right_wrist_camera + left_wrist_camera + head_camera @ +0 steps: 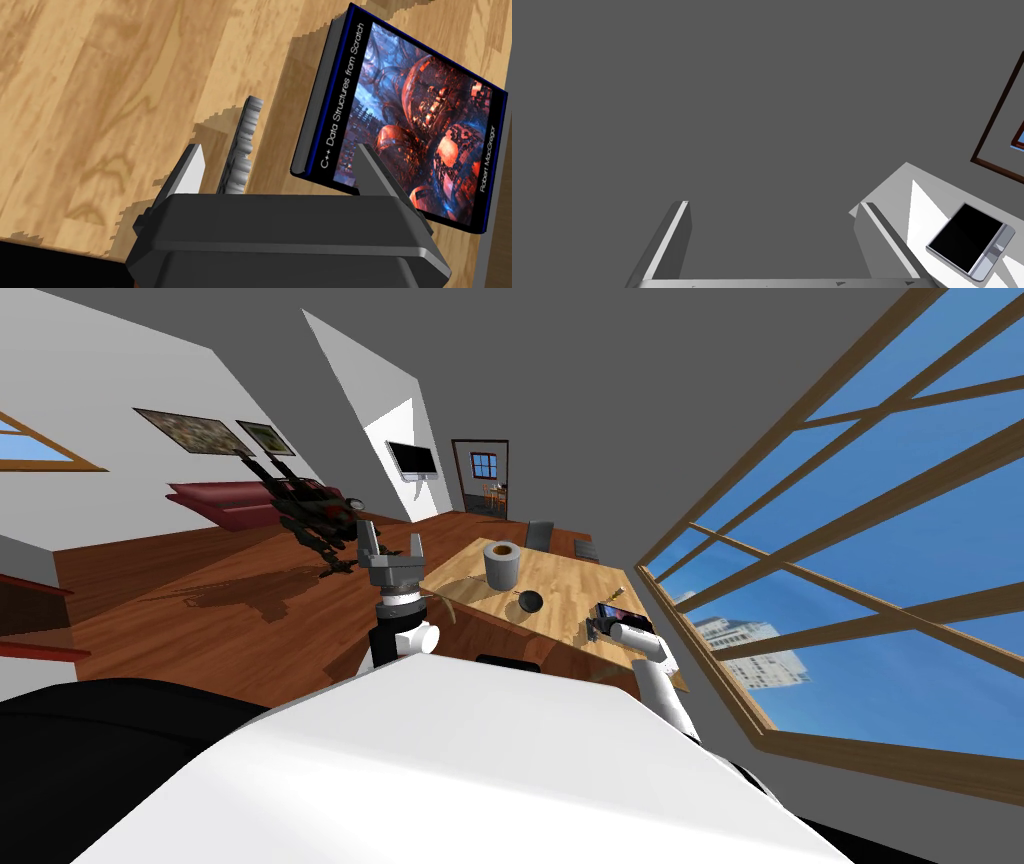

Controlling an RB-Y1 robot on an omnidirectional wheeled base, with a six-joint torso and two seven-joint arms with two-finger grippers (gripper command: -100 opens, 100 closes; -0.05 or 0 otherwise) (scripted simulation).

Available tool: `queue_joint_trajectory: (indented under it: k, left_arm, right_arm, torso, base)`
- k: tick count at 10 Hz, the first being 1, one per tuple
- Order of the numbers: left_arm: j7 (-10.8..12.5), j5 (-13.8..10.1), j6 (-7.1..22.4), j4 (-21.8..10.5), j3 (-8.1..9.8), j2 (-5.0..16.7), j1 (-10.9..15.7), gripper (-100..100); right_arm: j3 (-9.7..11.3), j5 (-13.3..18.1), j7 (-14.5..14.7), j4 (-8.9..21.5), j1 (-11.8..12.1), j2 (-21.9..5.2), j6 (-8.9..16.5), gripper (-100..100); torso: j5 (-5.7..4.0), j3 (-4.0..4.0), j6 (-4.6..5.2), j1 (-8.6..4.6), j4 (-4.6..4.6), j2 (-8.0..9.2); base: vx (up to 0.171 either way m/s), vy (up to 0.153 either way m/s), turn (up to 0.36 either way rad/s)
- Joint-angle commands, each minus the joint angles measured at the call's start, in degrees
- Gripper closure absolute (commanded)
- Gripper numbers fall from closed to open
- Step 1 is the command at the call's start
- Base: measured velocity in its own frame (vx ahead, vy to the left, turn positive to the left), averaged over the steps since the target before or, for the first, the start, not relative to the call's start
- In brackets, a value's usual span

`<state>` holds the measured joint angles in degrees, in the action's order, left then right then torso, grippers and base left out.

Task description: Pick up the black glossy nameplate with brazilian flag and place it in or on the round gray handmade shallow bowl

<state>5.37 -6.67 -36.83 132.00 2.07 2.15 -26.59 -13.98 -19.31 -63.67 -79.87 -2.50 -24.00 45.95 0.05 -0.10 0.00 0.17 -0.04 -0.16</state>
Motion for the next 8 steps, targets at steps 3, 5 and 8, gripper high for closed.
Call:
queue_joint_trajectory:
  k: [3, 5, 8]
  left_arm:
    - [0.0, 0.0, 0.0, 0.0, 0.0, 0.0, 0.0, 0]
    - [0.0, 0.0, 0.0, 0.0, 0.0, 0.0, 0.0, 0]
    - [0.0, 0.0, 0.0, 0.0, 0.0, 0.0, 0.0, 0]
  right_arm:
    - [-0.62, -1.42, -3.69, 3.76, -1.74, -1.37, 4.41, -100]
    - [-1.28, -2.75, -7.32, 7.41, -3.64, -2.78, 8.22, -100]
    - [-1.83, -3.86, -10.34, 10.49, -5.24, -4.0, 11.99, -100]
  torso:
    - [-0.01, 0.03, 0.01, -0.03, 0.01, 0.06]
    - [-0.02, 0.04, 0.0, -0.08, 0.01, 0.07]
    - [0.0, 0.03, 0.0, -0.03, 0.01, 0.06]
  base:
    - [0.023, 0.044, -0.018]
    - [0.027, 0.047, -0.025]
    - [0.027, 0.046, -0.018]
